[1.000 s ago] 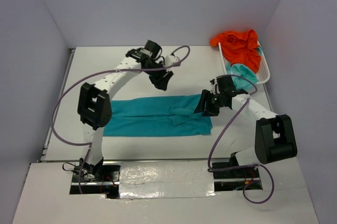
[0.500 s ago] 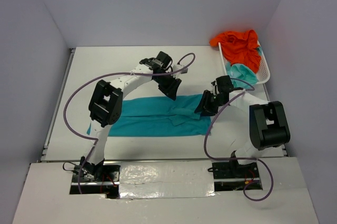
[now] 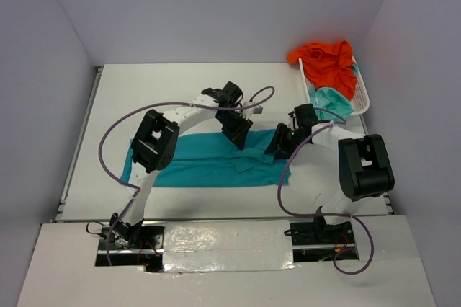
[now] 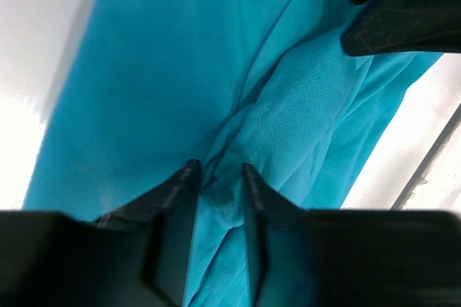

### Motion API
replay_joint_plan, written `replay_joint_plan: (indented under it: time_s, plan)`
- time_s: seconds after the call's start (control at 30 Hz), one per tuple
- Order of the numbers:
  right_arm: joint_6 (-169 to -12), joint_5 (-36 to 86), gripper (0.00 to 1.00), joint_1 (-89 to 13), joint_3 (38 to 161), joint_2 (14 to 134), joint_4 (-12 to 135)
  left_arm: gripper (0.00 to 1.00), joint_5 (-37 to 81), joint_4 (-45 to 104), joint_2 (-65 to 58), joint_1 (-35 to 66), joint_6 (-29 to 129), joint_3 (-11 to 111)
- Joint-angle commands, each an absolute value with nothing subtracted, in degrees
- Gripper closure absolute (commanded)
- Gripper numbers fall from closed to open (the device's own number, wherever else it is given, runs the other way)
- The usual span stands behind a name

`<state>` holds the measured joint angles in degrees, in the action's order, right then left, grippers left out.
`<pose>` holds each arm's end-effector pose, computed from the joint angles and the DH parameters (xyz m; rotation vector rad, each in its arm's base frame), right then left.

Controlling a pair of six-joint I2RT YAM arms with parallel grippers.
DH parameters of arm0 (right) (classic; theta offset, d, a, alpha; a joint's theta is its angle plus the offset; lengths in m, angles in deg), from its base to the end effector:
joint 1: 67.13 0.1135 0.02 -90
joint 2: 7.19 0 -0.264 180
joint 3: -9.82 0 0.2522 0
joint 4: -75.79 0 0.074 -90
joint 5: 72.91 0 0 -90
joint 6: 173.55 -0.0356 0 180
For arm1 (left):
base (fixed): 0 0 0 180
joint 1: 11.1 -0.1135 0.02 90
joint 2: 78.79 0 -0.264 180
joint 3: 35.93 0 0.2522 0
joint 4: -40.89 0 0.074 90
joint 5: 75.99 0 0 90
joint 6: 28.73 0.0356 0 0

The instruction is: Fold and stack the t-shirts

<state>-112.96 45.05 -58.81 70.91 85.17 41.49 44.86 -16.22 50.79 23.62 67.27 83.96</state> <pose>0.2846 0.0585 0.1504 0.3608 2.7552 0.8479 0.3825 -0.2873 0.1784 1.1045 2.5280 -0.8764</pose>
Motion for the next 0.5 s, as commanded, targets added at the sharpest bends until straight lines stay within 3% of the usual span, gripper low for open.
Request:
replay_joint_plan:
  time_s: [0.0, 0.1, 0.13, 0.3, 0.47]
  plan:
    - [-113.52, 46.09, 0.48, -59.13, 71.57, 85.62, 43.31, 0.61, 45.13, -16.81, 51.73, 23.97, 68.30, 84.44]
    - [-113.61, 45.92, 0.64, -59.13, 71.66, 85.36, 44.10, 0.89, 45.04, -16.81, 51.73, 23.97, 68.12, 84.53]
    - [-113.43, 45.05, 0.76, -59.13, 71.74, 85.36, 43.66, 1.00, 44.78, -16.99, 51.64, 23.97, 68.21, 84.79]
    - [-110.80, 40.04, 1.00, -59.22, 72.53, 85.09, 41.64, 1.00, 42.85, -19.01, 51.20, 23.36, 68.30, 87.07]
    - [-109.22, 37.83, 1.00, -59.13, 72.62, 84.74, 43.21, 1.00, 40.56, -17.87, 48.83, 22.39, 66.63, 88.48]
